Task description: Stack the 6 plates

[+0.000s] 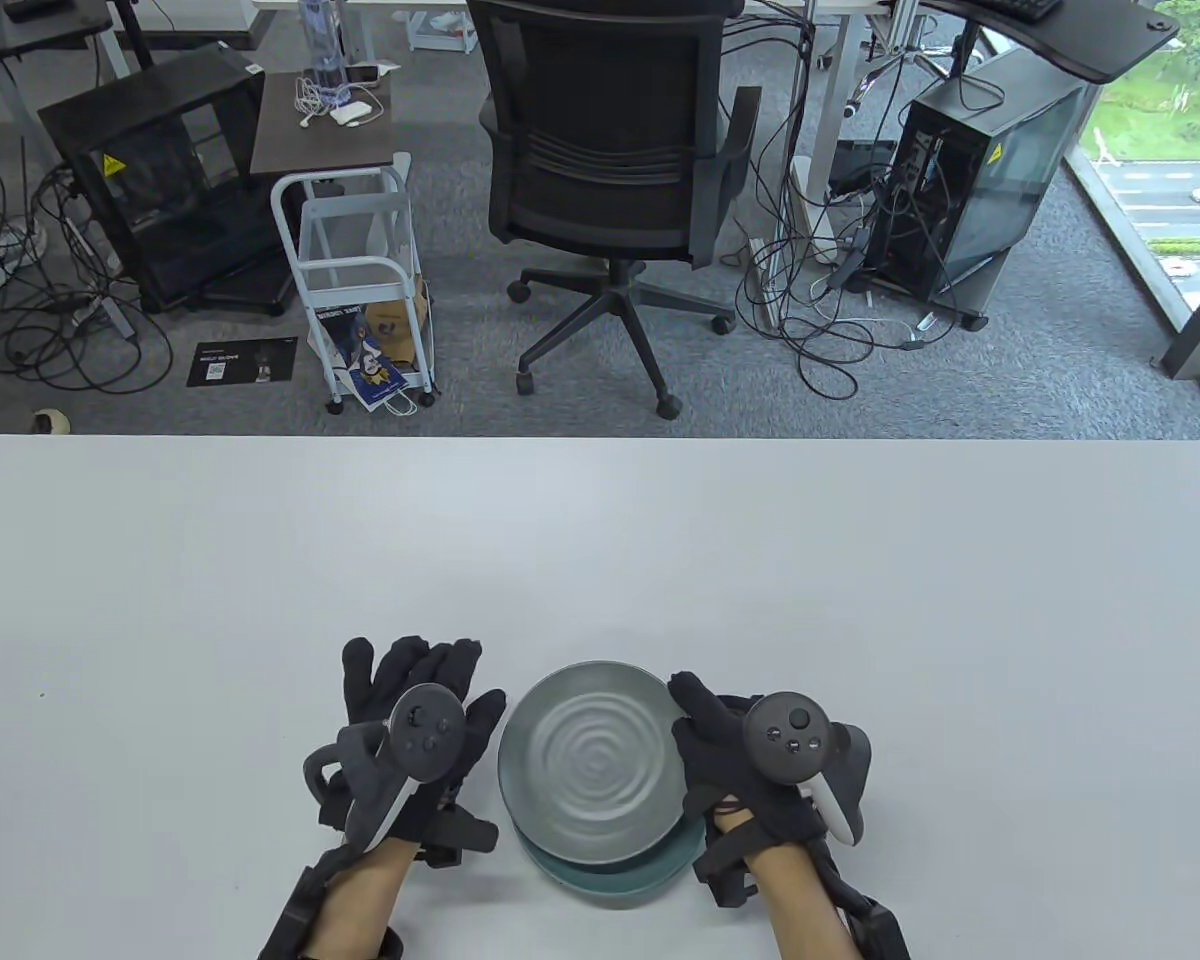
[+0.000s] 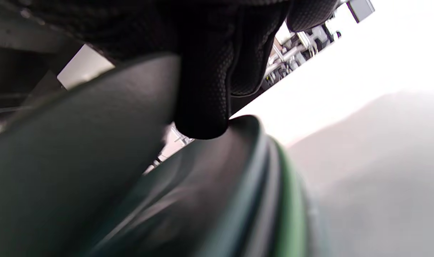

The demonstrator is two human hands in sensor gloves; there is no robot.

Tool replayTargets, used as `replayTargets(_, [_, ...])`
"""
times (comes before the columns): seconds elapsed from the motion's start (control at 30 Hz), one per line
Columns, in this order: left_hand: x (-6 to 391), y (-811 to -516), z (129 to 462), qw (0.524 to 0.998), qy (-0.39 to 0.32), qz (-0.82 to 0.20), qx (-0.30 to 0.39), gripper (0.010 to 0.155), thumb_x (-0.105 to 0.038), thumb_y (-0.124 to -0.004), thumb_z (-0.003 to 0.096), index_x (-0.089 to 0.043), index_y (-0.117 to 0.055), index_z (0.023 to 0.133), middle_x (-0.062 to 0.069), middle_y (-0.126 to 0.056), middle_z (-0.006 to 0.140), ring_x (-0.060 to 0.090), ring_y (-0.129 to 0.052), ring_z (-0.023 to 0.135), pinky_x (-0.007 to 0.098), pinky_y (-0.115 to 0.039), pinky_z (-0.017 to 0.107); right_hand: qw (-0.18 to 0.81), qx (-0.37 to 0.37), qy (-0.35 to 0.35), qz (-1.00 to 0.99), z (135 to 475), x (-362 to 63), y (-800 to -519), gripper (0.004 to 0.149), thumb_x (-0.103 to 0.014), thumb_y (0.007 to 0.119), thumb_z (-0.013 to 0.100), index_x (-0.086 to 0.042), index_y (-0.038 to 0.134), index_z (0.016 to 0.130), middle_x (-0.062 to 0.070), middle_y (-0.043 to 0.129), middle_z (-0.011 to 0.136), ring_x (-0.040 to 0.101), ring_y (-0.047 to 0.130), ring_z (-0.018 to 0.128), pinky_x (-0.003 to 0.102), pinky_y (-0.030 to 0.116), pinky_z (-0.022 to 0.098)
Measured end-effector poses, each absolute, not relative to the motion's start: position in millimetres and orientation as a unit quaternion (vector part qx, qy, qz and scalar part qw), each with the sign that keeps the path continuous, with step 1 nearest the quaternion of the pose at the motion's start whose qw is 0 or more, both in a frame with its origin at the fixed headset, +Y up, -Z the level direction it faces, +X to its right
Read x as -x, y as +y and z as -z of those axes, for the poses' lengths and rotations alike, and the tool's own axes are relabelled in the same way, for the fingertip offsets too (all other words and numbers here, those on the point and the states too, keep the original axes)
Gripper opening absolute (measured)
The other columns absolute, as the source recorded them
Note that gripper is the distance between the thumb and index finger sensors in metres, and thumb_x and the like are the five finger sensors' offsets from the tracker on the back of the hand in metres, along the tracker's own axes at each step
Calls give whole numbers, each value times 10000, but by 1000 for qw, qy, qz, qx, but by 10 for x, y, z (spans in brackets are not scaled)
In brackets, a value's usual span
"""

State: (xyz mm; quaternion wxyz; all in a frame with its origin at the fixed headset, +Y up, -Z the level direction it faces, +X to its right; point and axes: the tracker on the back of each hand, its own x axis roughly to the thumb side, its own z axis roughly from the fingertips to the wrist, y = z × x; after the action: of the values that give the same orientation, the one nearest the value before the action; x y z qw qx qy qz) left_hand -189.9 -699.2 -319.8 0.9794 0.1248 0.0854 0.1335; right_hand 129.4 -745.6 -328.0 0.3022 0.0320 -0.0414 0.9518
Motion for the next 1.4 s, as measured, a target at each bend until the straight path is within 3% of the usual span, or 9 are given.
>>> replayTargets(0.13, [1879,-7088,3240,981,111,-97,-125,654,-640,-770,318,-439,-710,937,-171,-869,981,67,-655,1087,438,-211,921,158,-38,-75,-984,3233,-1209,-7362,406,-417,787,533,-279,778,914,-64,944,749,232,728,919,560,394,775])
replayTargets(0.23, [1822,-7169,3219,981,134,-10,-137,652,-630,-771,328,-443,-692,948,-183,-856,992,55,-633,1102,431,-194,923,50,-35,-116,-991,3205,-1175,-7299,412,-467,773,531,-287,786,901,-87,943,737,218,736,920,559,401,779])
replayTargets(0.43, [1814,-7292,3222,975,156,58,-149,675,-590,-750,356,-425,-604,995,-200,-771,1060,-2,-547,1159,399,-155,918,-24,-14,-143,-989,3203,-1139,-7331,463,-544,710,534,-272,803,897,-62,973,714,220,771,899,560,409,782])
replayTargets(0.53, [1869,-7376,3242,980,156,58,-112,775,-600,-716,369,-494,-355,1046,-262,-439,1188,23,-294,1224,399,-94,908,-47,-5,-162,-986,3197,-1136,-7343,495,-565,685,535,-277,778,926,-48,965,769,225,766,909,560,406,785])
replayTargets(0.6, [1918,-7440,3263,981,163,69,-74,813,-620,-688,371,-520,-241,1042,-274,-188,1198,36,-144,1222,397,-71,902,-54,0,-168,-984,3190,-1141,-7342,538,-586,665,536,-287,710,981,-27,914,881,239,736,943,570,393,786])
replayTargets(0.77, [1997,-7492,3298,983,177,44,-30,939,-689,-676,330,-503,-44,999,-260,97,1111,40,51,1170,394,-33,894,-29,4,-132,-991,3200,-1176,-7381,691,-653,602,533,-346,377,1110,76,476,1195,359,473,1085,631,324,777])
replayTargets(0.9, [1972,-7506,3306,984,172,46,-27,959,-705,-674,318,-500,-23,991,-257,107,1107,36,58,1168,396,-30,895,-10,13,-99,-995,3227,-1216,-7430,740,-694,545,522,-366,246,1114,95,232,1219,404,334,1106,646,297,772])
replayTargets(1.4, [1963,-7512,3291,985,158,44,-45,948,-704,-674,319,-498,-50,1002,-249,56,1131,41,-6,1189,412,-61,899,-1,7,-86,-996,3224,-1223,-7461,784,-694,538,522,-280,239,1117,84,206,1212,346,275,1123,551,247,794])
